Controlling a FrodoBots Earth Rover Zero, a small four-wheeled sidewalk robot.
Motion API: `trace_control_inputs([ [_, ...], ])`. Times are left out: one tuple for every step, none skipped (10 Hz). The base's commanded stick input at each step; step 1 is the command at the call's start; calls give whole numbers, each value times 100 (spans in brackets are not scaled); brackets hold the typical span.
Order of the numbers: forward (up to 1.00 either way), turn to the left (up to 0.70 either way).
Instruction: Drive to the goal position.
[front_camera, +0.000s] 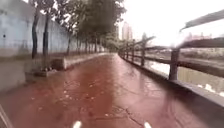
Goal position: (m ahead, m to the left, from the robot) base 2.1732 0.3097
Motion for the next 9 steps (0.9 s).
trace_control_inputs([
  [50,0],
  [50,0],
  [50,0],
  [50,0],
  [50,0],
  [50,12],
  [50,26],
  [50,40],
  [50,43],
])
